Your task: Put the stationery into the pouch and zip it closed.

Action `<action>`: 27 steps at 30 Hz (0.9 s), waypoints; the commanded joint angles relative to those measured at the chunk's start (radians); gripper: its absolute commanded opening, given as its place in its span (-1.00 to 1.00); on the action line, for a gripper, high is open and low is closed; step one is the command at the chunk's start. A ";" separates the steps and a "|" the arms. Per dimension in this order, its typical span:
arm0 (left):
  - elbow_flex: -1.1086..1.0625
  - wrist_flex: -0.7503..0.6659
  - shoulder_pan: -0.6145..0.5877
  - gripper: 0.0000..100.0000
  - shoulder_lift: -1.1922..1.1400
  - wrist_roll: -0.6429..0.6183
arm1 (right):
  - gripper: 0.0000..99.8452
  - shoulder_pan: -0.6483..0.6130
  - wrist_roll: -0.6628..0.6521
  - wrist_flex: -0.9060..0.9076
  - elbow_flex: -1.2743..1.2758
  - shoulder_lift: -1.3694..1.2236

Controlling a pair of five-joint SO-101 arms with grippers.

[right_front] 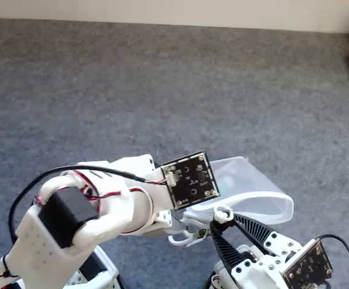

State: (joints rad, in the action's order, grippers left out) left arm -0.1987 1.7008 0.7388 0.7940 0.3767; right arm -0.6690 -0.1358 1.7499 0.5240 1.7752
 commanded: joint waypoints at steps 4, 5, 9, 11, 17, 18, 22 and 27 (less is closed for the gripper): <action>-0.108 -0.187 0.024 -0.36 0.018 0.000 | -0.99 0.013 -0.006 0.012 -0.042 -0.002; -0.122 -0.209 0.024 -0.38 0.018 0.000 | -0.99 0.013 -0.006 0.012 -0.042 -0.002; -0.166 -0.281 0.039 -0.46 0.019 0.000 | -0.99 0.013 -0.006 0.012 -0.041 -0.002; -0.188 -0.296 0.067 -0.47 0.024 0.000 | -0.99 0.013 -0.006 0.012 -0.041 -0.002; -0.263 -0.385 0.124 -0.47 0.024 -0.072 | -0.99 0.012 0.023 0.012 -0.041 -0.001; -0.280 -0.413 0.122 -0.47 0.024 -0.091 | -0.99 0.008 0.044 0.012 -0.041 -0.001; -0.328 -0.486 0.120 -0.47 0.024 -0.163 | -0.99 0.008 0.066 0.012 -0.041 -0.001; -0.369 -0.552 0.127 -0.64 0.025 -0.226 | -0.99 0.010 0.066 0.012 -0.041 -0.001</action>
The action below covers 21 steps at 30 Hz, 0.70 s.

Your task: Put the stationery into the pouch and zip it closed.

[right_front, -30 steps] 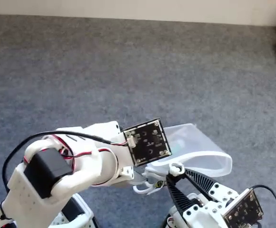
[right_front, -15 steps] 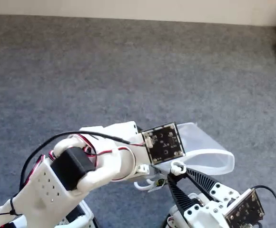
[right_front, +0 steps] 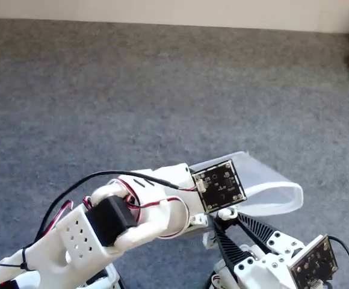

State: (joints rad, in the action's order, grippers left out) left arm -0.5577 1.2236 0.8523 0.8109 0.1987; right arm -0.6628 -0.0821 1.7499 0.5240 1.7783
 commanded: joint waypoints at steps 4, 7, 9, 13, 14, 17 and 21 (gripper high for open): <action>-0.056 -0.117 0.007 -0.80 0.008 -0.048 | -0.99 0.005 0.012 0.012 -0.041 -0.004; -0.091 -0.147 0.007 -0.85 0.008 -0.048 | -0.99 0.005 0.014 0.012 -0.041 -0.004; -0.110 -0.160 0.007 -0.89 0.008 -0.048 | -0.99 0.005 0.038 0.010 -0.041 -0.004; -0.114 -0.155 0.007 -0.93 0.008 -0.049 | -0.99 0.007 0.058 0.010 -0.041 -0.002; -0.113 -0.155 0.007 -0.93 0.008 -0.049 | -0.99 0.007 0.060 0.010 -0.041 -0.002; -0.113 -0.150 0.008 -0.80 0.008 -0.049 | -0.99 0.007 0.060 0.010 -0.041 -0.002; -0.073 -0.028 0.013 -0.48 0.010 -0.049 | -0.99 0.018 0.060 0.008 -0.041 -0.002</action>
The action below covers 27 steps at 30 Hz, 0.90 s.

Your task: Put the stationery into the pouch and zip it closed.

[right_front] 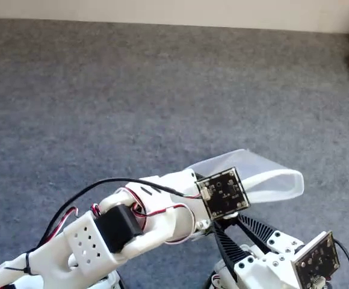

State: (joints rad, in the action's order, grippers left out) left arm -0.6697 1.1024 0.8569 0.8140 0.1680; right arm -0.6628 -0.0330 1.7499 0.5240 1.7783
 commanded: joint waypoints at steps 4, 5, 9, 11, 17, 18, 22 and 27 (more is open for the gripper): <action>0.143 0.238 0.010 -0.45 0.007 -0.015 | -0.99 0.119 0.006 0.001 -0.039 -0.004; 0.174 0.275 0.010 -0.45 0.007 -0.014 | -0.99 0.139 0.006 -0.004 -0.039 -0.004; 0.288 0.391 0.010 -0.45 0.007 -0.012 | -0.99 0.159 0.006 -0.044 0.019 -0.004; 0.348 0.443 0.010 -0.45 0.007 -0.012 | -0.99 0.160 0.005 -0.077 0.073 -0.004; 0.475 0.546 0.001 -0.45 0.007 -0.014 | -0.99 0.160 0.005 -0.124 0.128 -0.004; 0.496 0.568 0.001 -0.45 0.015 -0.014 | -0.99 0.160 0.005 -0.124 0.128 -0.004; 0.521 0.600 -0.001 -0.45 0.122 -0.012 | -0.99 0.160 0.005 -0.145 0.128 -0.004; 0.440 0.571 -0.079 -0.44 0.248 0.008 | -0.99 0.160 0.011 -0.168 0.127 -0.004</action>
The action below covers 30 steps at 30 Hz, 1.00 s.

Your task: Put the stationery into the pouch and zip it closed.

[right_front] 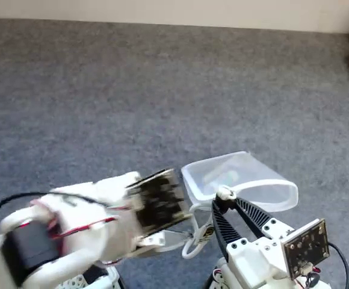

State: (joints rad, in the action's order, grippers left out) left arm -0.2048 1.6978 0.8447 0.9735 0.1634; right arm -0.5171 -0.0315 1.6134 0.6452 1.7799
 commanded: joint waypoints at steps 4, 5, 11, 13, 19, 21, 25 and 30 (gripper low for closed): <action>-0.163 -0.100 -0.107 -0.44 0.120 0.083 | -0.99 0.015 0.009 -0.051 -0.042 -0.005; -0.196 -0.118 -0.107 -0.44 0.122 0.101 | -0.99 0.015 0.009 -0.051 -0.053 -0.005; -0.360 -0.233 -0.107 -0.44 0.124 0.184 | -0.99 0.015 0.011 -0.064 -0.093 -0.005; -0.404 -0.282 -0.107 -0.44 0.124 0.184 | -0.99 0.015 0.011 -0.065 -0.107 -0.005; -0.555 -0.473 -0.108 -0.45 0.124 0.184 | -0.99 0.013 0.048 -0.065 -0.108 -0.005; -0.591 -0.528 -0.108 -0.45 0.124 0.181 | -0.99 0.012 0.061 -0.059 -0.108 -0.005; -0.639 -0.601 -0.108 -0.45 0.124 0.178 | -0.99 0.010 0.064 -0.059 -0.108 -0.005; -0.702 -0.715 -0.108 -0.45 0.124 0.104 | -0.99 0.010 0.064 -0.058 -0.108 -0.005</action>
State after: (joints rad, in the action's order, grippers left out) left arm -0.8861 1.0840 0.7526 1.0840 0.3399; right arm -0.5094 0.0238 1.5888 0.5976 1.7783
